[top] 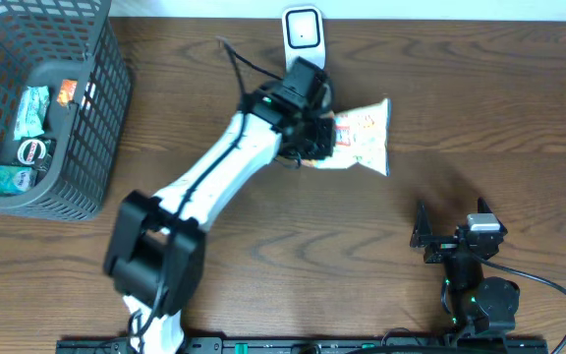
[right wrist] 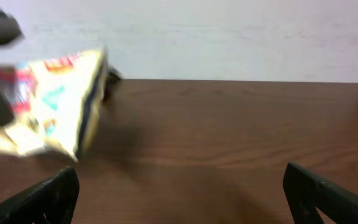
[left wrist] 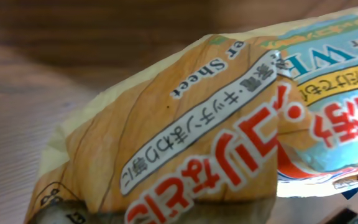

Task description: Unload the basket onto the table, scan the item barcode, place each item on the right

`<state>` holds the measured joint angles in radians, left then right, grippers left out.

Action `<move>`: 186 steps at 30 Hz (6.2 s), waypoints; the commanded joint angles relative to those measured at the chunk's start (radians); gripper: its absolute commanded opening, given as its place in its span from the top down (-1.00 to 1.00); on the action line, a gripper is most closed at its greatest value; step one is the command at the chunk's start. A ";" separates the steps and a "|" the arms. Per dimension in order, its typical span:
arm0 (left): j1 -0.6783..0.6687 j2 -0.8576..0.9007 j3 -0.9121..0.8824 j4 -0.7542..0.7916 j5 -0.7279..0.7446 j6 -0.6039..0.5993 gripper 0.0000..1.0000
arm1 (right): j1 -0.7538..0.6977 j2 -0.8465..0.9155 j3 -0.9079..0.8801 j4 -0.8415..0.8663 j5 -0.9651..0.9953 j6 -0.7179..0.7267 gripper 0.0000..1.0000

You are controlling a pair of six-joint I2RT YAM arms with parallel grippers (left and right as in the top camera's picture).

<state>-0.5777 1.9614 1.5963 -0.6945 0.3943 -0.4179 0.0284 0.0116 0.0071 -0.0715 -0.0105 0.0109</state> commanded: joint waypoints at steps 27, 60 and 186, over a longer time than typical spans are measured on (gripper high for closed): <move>0.156 -0.163 0.002 -0.063 0.009 0.006 -0.15 | -0.001 -0.006 -0.002 -0.006 0.001 -0.008 -0.99; 0.101 -0.042 -0.068 0.087 -0.085 0.163 -0.99 | -0.001 -0.006 -0.002 -0.006 0.001 -0.008 -0.99; 0.076 -0.032 -0.019 -0.059 -0.225 0.124 0.62 | -0.001 -0.006 -0.002 -0.006 0.001 -0.008 -0.99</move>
<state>-0.4950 1.8854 1.6081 -0.7509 0.2474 -0.2520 0.0284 0.0116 0.0071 -0.0715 -0.0105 0.0109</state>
